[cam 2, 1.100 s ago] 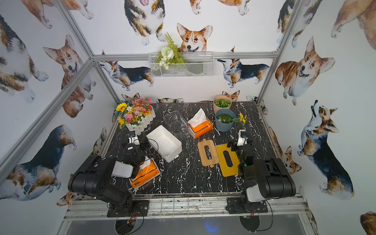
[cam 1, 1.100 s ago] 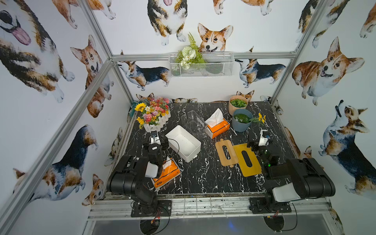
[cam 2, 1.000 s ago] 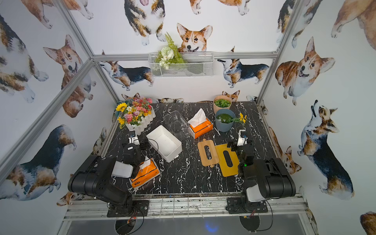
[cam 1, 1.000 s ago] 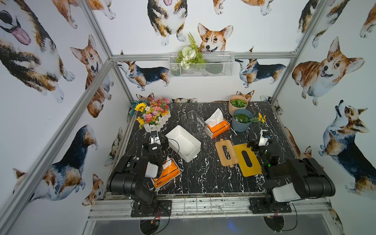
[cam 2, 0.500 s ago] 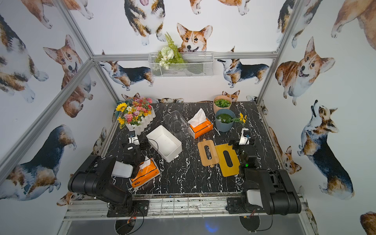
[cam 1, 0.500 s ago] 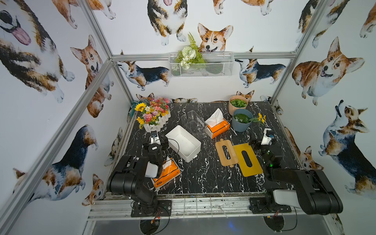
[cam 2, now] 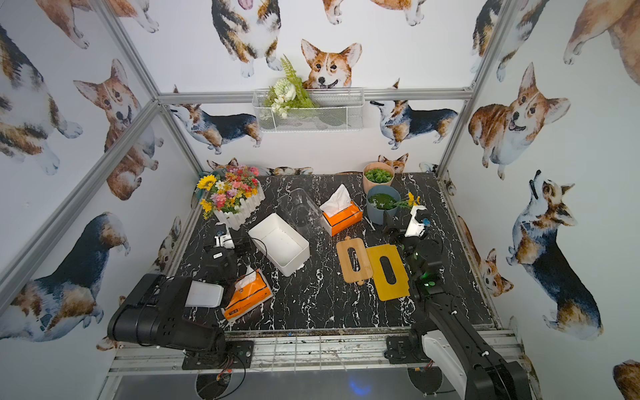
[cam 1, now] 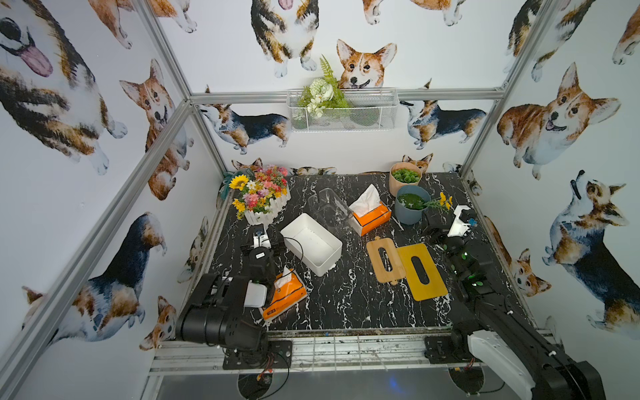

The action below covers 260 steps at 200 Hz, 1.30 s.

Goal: Put the tissue paper into the tissue box
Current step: Adjust the tissue box at the center of the board.

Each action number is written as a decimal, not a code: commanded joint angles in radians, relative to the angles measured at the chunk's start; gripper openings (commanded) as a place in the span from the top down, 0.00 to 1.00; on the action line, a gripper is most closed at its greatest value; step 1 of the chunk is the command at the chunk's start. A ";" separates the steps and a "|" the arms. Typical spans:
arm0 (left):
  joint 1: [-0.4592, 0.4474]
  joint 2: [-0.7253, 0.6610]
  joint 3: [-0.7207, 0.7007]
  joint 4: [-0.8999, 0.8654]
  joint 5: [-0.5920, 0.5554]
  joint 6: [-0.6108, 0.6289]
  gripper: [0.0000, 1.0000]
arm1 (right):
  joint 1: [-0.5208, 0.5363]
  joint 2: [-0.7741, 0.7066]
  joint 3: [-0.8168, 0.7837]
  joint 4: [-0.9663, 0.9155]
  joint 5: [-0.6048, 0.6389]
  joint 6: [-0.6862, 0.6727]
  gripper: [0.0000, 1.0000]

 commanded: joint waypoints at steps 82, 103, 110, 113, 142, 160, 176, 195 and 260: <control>0.001 -0.577 0.215 -0.691 0.223 0.052 0.00 | 0.494 0.020 0.088 -0.159 0.229 0.381 0.04; -0.003 -0.628 0.207 -0.725 0.276 0.047 0.00 | 0.675 0.152 0.131 -0.114 0.363 0.432 0.07; -0.006 -0.642 0.213 -0.741 0.287 0.045 0.00 | 0.712 0.204 0.154 -0.103 0.381 0.462 0.08; -0.008 -0.649 0.216 -0.750 0.292 0.045 0.00 | 0.728 0.227 0.164 -0.101 0.385 0.480 0.08; -0.028 -0.684 0.239 -0.810 0.309 0.063 0.00 | 0.833 0.448 0.260 -0.094 0.403 0.635 0.10; -0.054 -0.690 0.255 -0.841 0.305 0.083 0.00 | 0.878 0.543 0.316 -0.119 0.425 0.702 0.14; -0.062 -0.680 0.290 -0.893 0.305 0.080 0.00 | 0.908 0.598 0.371 -0.172 0.452 0.749 0.17; -0.062 -0.648 0.345 -0.959 0.305 0.052 0.00 | 0.930 0.649 0.427 -0.234 0.468 0.786 0.22; -0.062 -0.434 0.590 -1.260 0.375 -0.022 0.00 | 0.948 0.784 0.578 -0.473 0.460 0.970 0.24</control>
